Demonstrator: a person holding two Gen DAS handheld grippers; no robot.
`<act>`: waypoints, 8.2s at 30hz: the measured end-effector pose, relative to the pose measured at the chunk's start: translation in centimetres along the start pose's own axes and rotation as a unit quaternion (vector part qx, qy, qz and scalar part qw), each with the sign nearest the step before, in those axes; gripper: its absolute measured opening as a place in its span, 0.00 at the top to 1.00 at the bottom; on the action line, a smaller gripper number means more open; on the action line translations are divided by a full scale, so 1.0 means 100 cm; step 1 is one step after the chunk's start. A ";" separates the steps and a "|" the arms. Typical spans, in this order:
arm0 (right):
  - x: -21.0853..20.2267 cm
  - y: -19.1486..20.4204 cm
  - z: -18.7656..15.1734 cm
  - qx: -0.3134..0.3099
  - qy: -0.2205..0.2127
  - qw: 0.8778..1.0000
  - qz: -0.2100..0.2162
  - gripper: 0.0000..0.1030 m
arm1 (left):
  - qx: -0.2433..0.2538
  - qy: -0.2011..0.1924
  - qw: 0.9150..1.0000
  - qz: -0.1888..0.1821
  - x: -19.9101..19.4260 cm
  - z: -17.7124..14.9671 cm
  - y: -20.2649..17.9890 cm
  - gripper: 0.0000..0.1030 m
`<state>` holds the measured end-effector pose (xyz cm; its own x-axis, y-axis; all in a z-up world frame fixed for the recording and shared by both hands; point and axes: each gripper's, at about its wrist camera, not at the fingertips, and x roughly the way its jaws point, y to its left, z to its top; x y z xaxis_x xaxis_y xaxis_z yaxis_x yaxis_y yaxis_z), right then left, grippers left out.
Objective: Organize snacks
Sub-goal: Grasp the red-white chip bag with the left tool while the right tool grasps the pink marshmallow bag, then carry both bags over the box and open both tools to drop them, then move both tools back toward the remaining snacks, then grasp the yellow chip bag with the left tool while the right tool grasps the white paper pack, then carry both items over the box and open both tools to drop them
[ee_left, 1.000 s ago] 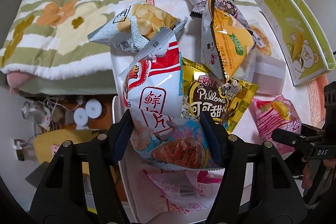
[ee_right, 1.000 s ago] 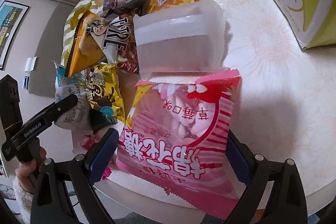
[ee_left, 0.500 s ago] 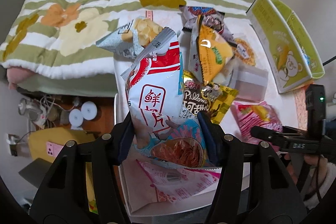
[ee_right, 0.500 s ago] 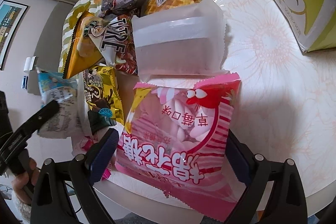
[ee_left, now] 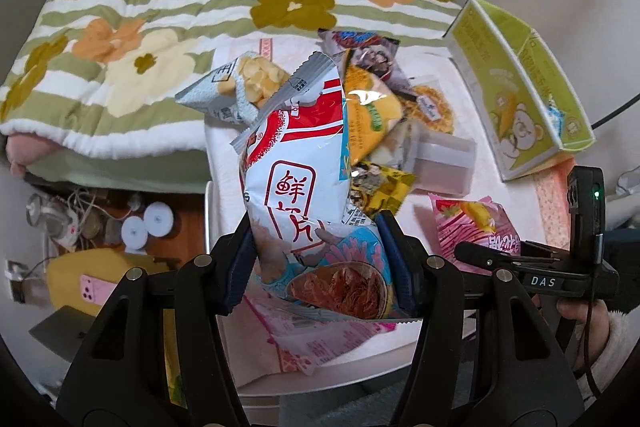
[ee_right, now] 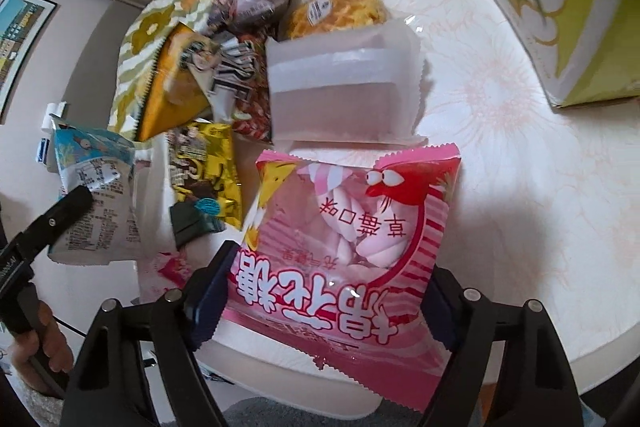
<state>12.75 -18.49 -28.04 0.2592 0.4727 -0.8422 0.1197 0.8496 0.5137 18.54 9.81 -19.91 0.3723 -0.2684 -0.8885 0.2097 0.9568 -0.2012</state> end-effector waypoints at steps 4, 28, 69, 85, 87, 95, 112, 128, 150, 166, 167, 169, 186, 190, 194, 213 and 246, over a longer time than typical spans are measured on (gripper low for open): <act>-0.030 0.009 -0.004 -0.007 -0.026 1.000 0.003 0.23 | 0.002 -0.019 1.000 -0.019 -0.017 0.004 -0.010 0.47; -0.232 -0.081 0.127 -0.090 -0.193 0.977 0.001 0.23 | 0.047 -0.145 0.987 -0.056 -0.044 0.133 -0.212 0.47; -0.217 -0.201 0.250 -0.032 -0.145 0.988 -0.038 0.23 | 0.081 -0.029 0.996 -0.010 0.125 0.209 -0.329 0.08; -0.222 -0.187 0.221 -0.077 -0.198 0.972 -0.097 0.06 | 0.048 -0.032 0.998 -0.022 0.100 0.196 -0.291 0.08; -0.225 -0.189 0.214 -0.076 -0.195 0.974 -0.090 0.06 | 0.051 -0.032 0.998 -0.020 0.097 0.191 -0.292 0.08; -0.241 -0.180 0.190 -0.098 -0.183 0.975 -0.079 0.06 | 0.051 -0.055 0.997 -0.018 0.069 0.174 -0.297 0.08; -0.239 -0.103 0.171 -0.228 -0.176 0.957 0.030 0.06 | -0.013 -0.119 0.990 0.078 -0.019 0.114 -0.259 0.08; -0.170 -0.013 0.120 -0.319 -0.110 0.938 0.081 0.06 | -0.133 -0.120 0.978 0.111 -0.054 0.059 -0.128 0.08; -0.019 0.004 0.070 -0.068 -0.060 0.996 -0.022 0.06 | 0.024 0.047 0.998 0.030 0.084 0.084 -0.071 0.09; 0.016 0.002 0.060 0.006 -0.115 0.990 -0.075 0.06 | 0.095 0.094 0.991 0.007 0.141 0.087 -0.067 0.11; 0.016 0.002 0.061 0.008 -0.118 0.990 -0.079 0.06 | 0.096 0.096 0.991 0.008 0.143 0.087 -0.067 0.17; 0.017 0.001 0.063 0.011 -0.121 0.989 -0.084 0.06 | 0.100 0.103 0.990 0.010 0.148 0.086 -0.067 0.26; 0.034 0.003 0.069 -0.005 -0.109 0.990 -0.090 0.06 | 0.101 0.075 0.992 0.014 0.119 0.083 -0.063 0.44; 0.035 0.003 0.070 -0.011 -0.107 0.990 -0.090 0.06 | 0.098 0.064 0.993 0.024 0.107 0.080 -0.060 0.44; 0.038 0.007 0.072 -0.027 -0.101 0.989 -0.105 0.06 | 0.092 0.060 0.994 0.024 0.101 0.076 -0.058 0.44; -0.027 0.023 0.058 -0.065 -0.148 0.981 -0.111 0.32 | 0.086 0.008 0.996 -0.004 0.053 0.074 -0.073 0.44; -0.244 -0.104 0.168 -0.129 -0.231 0.960 -0.089 0.32 | 0.083 -0.112 0.989 -0.048 0.021 0.162 -0.294 0.44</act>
<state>21.27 -42.79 -10.06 0.6613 0.2118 -0.7196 -0.0245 0.9649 0.2615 27.82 -20.70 -9.13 0.5311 -0.3929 -0.7507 0.3923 0.8993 -0.1932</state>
